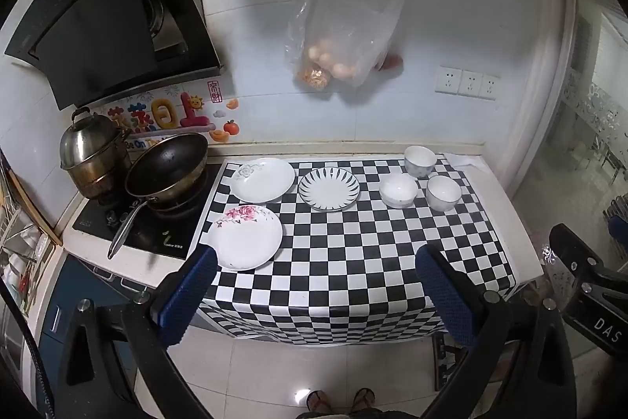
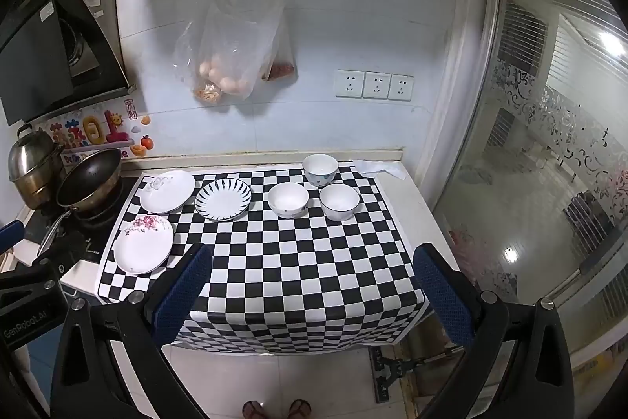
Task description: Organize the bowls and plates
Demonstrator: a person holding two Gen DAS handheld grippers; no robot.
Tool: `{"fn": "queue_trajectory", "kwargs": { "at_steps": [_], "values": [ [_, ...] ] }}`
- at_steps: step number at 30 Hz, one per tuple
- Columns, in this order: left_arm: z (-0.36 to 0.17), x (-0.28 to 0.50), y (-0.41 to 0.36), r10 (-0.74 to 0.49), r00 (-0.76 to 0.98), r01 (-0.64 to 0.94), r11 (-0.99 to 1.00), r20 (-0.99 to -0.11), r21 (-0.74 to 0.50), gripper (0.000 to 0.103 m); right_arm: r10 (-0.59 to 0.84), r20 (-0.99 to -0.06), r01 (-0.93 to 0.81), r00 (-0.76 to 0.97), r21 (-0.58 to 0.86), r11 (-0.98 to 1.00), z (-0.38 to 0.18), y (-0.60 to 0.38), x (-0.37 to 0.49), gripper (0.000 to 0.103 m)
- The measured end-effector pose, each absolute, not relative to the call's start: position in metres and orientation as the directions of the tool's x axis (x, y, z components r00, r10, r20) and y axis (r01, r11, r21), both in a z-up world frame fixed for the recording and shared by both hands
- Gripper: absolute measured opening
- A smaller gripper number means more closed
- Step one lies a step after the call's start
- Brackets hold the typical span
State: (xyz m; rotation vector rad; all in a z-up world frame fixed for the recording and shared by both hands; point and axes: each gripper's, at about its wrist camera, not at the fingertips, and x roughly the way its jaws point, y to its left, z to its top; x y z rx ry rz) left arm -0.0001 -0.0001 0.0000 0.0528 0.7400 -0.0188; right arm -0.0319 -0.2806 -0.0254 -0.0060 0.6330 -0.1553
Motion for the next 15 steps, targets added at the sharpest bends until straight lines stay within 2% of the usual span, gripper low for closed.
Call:
{"fn": "queue_trajectory", "kwargs": {
  "at_steps": [15],
  "values": [
    [0.0018, -0.0006, -0.0032, 0.007, 0.743, 0.03, 0.999, -0.669, 0.043, 0.103, -0.147, -0.587, 0.141, 0.796, -0.056, 0.988, -0.0241, -0.2795, -0.034, 0.103]
  ]
}}
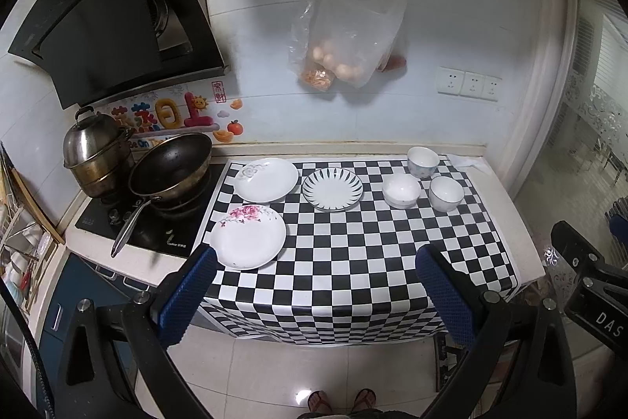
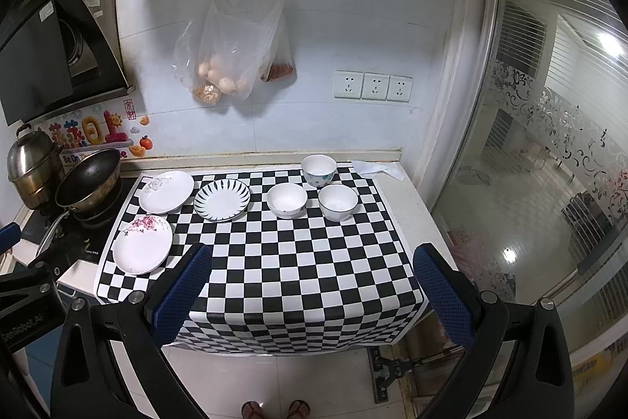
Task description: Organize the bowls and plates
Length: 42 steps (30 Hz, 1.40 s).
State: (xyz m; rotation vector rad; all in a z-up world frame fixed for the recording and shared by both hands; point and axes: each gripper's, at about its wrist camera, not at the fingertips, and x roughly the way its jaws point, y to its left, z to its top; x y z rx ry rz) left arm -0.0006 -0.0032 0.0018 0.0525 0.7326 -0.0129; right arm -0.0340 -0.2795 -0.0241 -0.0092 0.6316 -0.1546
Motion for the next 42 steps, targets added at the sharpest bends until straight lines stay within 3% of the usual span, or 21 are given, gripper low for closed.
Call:
{"fn": "queue_trajectory", "kwargs": {
  "at_steps": [42],
  "values": [
    [0.002, -0.004, 0.01, 0.005, 0.745, 0.03, 0.999, -0.667, 0.041, 0.103, -0.143, -0.592, 0.141, 0.793, -0.05, 0.989, -0.026, -0.27, -0.032, 0.103]
  ]
}}
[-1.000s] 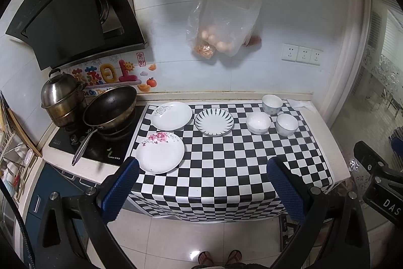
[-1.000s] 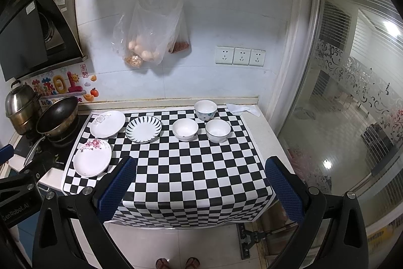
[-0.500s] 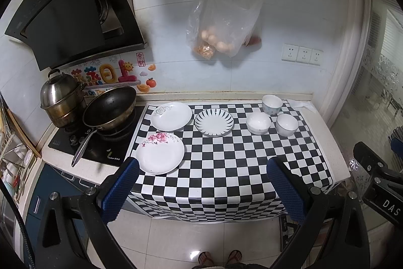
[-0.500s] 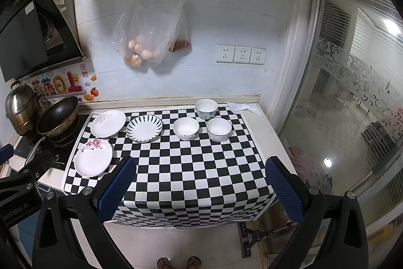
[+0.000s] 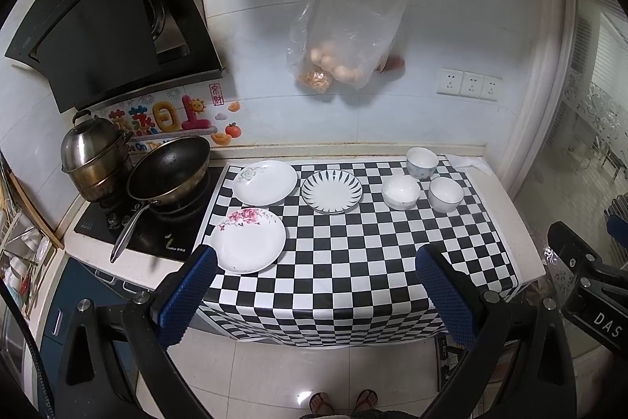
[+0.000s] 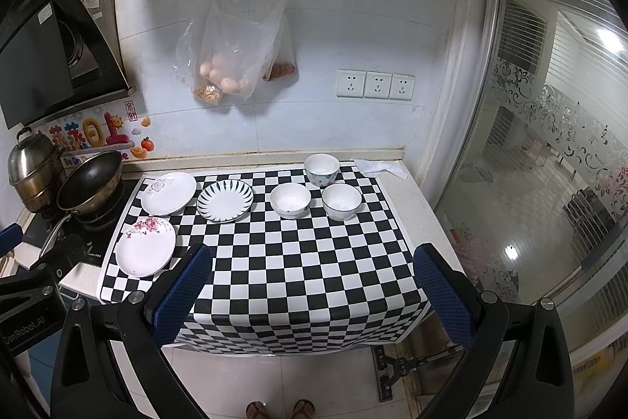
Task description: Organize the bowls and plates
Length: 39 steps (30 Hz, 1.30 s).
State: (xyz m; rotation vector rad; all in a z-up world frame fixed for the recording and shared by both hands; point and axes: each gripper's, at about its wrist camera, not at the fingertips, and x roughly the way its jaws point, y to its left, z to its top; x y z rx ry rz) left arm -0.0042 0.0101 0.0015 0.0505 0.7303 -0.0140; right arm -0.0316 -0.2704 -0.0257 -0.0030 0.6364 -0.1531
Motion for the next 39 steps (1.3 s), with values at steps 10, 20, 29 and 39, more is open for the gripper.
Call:
{"fn": "queue_trajectory", "kwargs": {
  "at_steps": [10, 20, 29, 39],
  "values": [
    [0.003, -0.004, 0.004, 0.005, 0.744, 0.032, 0.999, -0.668, 0.043, 0.103, -0.137, -0.596, 0.139, 0.792, -0.042, 0.989, -0.026, -0.271, -0.03, 0.103],
    [0.004, -0.004, 0.001, 0.005, 0.745, 0.033, 0.999, -0.667, 0.043, 0.103, -0.139, -0.598, 0.146, 0.789, -0.037, 0.989, -0.026, -0.273, -0.028, 0.103],
    [0.003, 0.002, 0.0, 0.008, 0.735, 0.024, 0.999, -0.678, 0.037, 0.103, -0.135, -0.608, 0.154, 0.782, -0.021, 0.988, -0.03, -0.271, -0.022, 0.103],
    [-0.067, 0.067, 0.102, 0.098, 0.637, -0.171, 0.985, -0.765, -0.016, 0.103, 0.1, -0.72, -0.001, 0.687, 0.136, 0.991, -0.103, -0.229, 0.054, 0.103]
  ]
}}
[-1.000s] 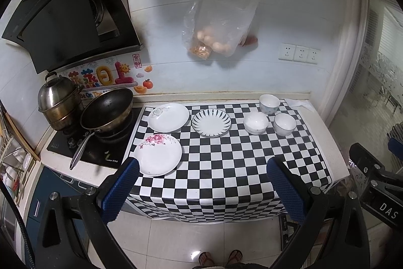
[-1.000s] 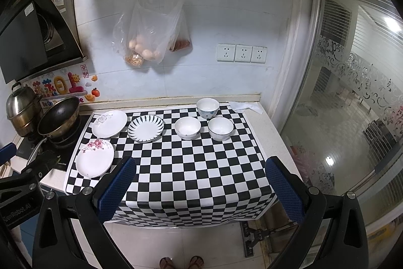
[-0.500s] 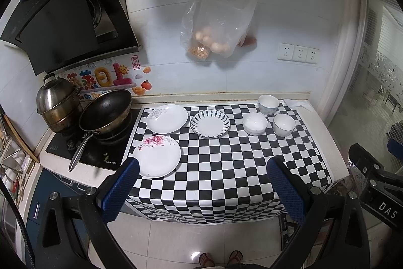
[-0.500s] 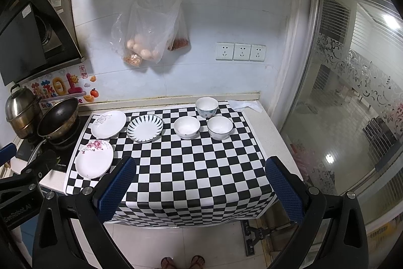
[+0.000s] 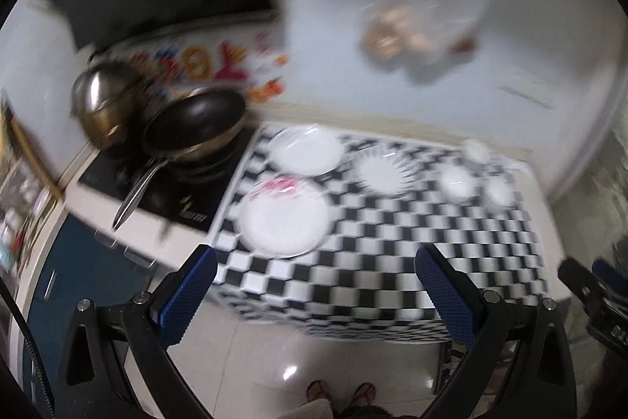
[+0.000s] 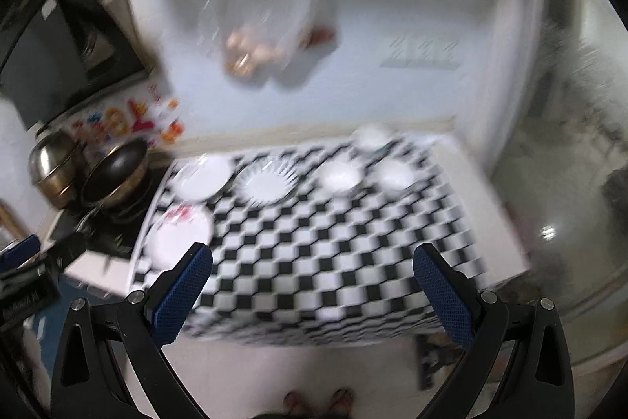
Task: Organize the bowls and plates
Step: 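Lower both grippers onto the pink-rose plate rim and close them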
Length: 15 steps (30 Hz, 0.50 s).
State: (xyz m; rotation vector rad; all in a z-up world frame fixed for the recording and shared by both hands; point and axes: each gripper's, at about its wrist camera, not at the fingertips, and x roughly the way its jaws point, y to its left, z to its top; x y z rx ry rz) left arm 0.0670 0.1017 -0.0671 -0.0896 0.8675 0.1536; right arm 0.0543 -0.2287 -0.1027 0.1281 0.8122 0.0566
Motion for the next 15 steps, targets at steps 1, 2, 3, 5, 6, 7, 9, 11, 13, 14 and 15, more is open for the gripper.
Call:
{"fn": "queue_trajectory", "kwargs": {
  "at_steps": [1, 2, 3, 5, 6, 7, 9, 11, 13, 14, 15],
  "values": [
    [-0.078, 0.075, 0.117, 0.116, 0.618, -0.2, 0.98, -0.778, -0.014, 0.103, 0.136, -0.737, -0.023, 0.662, 0.162, 0.987, -0.114, -0.223, 0.066, 0.103],
    [-0.091, 0.081, 0.133, 0.13, 0.595, -0.23, 0.973, -0.793, -0.013, 0.103, 0.176, -0.756, -0.049, 0.63, 0.188, 0.981, -0.129, -0.213, 0.08, 0.103],
    [-0.103, 0.086, 0.147, 0.133, 0.576, -0.252, 0.968, -0.807, -0.021, 0.103, 0.208, -0.773, -0.072, 0.599, 0.207, 0.976, -0.143, -0.203, 0.094, 0.103],
    [-0.132, 0.102, 0.179, 0.127, 0.518, -0.308, 0.95, -0.846, -0.046, 0.103, 0.247, -0.792, -0.101, 0.559, 0.23, 0.968, -0.169, -0.186, 0.119, 0.103],
    [-0.148, 0.111, 0.193, 0.11, 0.484, -0.328, 0.942, -0.868, -0.064, 0.103, 0.269, -0.805, -0.116, 0.528, 0.246, 0.962, -0.184, -0.176, 0.138, 0.103],
    [-0.163, 0.119, 0.205, 0.09, 0.456, -0.342, 0.936, -0.886, -0.081, 0.102, 0.284, -0.814, -0.127, 0.507, 0.256, 0.958, -0.195, -0.167, 0.15, 0.103],
    [-0.186, 0.133, 0.221, 0.064, 0.41, -0.365, 0.926, -0.91, -0.1, 0.099, 0.31, -0.835, -0.139, 0.454, 0.277, 0.951, -0.222, -0.148, 0.184, 0.103],
    [-0.213, 0.151, 0.237, 0.033, 0.364, -0.386, 0.915, -0.931, -0.118, 0.093, 0.345, -0.841, -0.154, 0.417, 0.309, 0.939, -0.243, -0.13, 0.216, 0.101],
    [-0.239, 0.171, 0.25, 0.009, 0.318, -0.401, 0.907, -0.948, -0.126, 0.088, 0.359, -0.856, -0.165, 0.372, 0.32, 0.933, -0.264, -0.112, 0.248, 0.099],
    [-0.25, 0.181, 0.254, -0.005, 0.302, -0.406, 0.904, -0.953, -0.133, 0.086, 0.375, -0.861, -0.175, 0.344, 0.333, 0.926, -0.277, -0.102, 0.266, 0.097],
    [-0.264, 0.194, 0.258, -0.025, 0.282, -0.41, 0.9, -0.959, -0.144, 0.085, 0.384, -0.865, -0.182, 0.322, 0.342, 0.922, -0.285, -0.095, 0.279, 0.096]
  ]
}}
